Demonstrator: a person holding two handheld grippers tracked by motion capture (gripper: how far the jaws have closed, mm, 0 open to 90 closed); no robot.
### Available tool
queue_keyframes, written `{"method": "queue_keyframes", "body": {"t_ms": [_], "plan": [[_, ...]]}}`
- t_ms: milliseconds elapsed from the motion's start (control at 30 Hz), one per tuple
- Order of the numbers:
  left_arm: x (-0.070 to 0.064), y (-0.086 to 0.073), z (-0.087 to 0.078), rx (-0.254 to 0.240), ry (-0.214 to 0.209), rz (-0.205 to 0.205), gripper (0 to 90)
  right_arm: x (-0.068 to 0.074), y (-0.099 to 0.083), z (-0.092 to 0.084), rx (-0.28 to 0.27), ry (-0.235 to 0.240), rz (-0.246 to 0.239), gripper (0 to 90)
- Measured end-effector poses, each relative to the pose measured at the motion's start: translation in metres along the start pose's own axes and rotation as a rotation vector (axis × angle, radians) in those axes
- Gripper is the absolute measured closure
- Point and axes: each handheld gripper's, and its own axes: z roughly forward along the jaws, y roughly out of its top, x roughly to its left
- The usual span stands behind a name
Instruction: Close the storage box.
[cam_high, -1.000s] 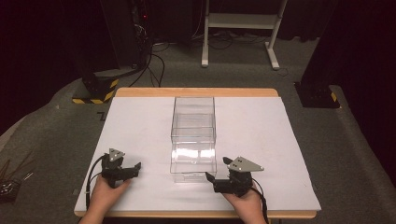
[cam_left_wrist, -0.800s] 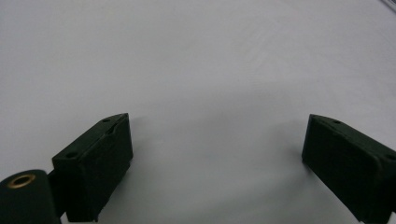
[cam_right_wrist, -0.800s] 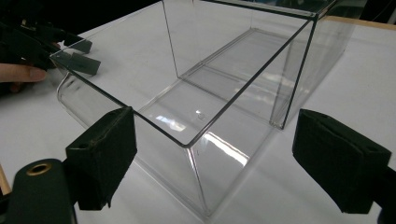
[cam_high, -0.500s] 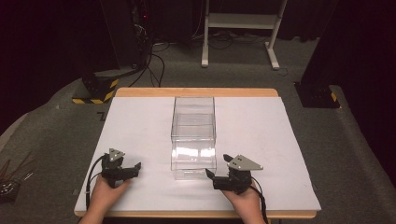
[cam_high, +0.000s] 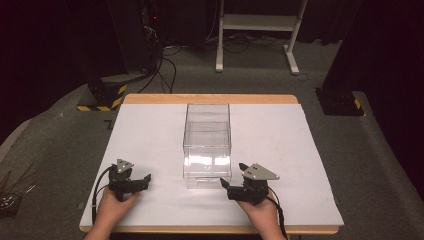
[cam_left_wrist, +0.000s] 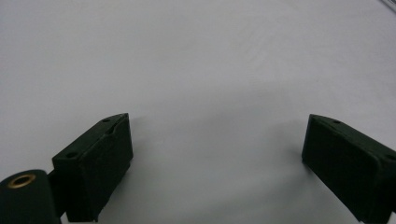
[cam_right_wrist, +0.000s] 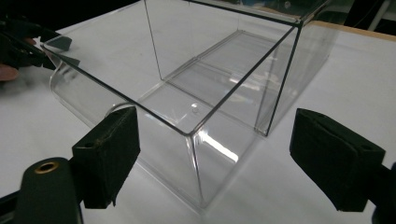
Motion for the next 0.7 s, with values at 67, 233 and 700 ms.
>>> {"method": "queue_keyframes", "body": {"t_ms": [67,233,700], "plan": [[0.000,0.000,0.000,0.000,-0.001,0.000,8.8,0.000,-0.002,0.000,-0.001,-0.001,0.007,16.7],[0.000,0.000,0.000,0.000,-0.001,0.001,8.8,0.000,-0.002,0.001,0.002,-0.006,0.006,16.5],[0.000,0.000,0.000,-0.003,0.000,0.000,8.9,0.005,-0.001,0.013,0.013,-0.016,-0.032,15.0]]}}
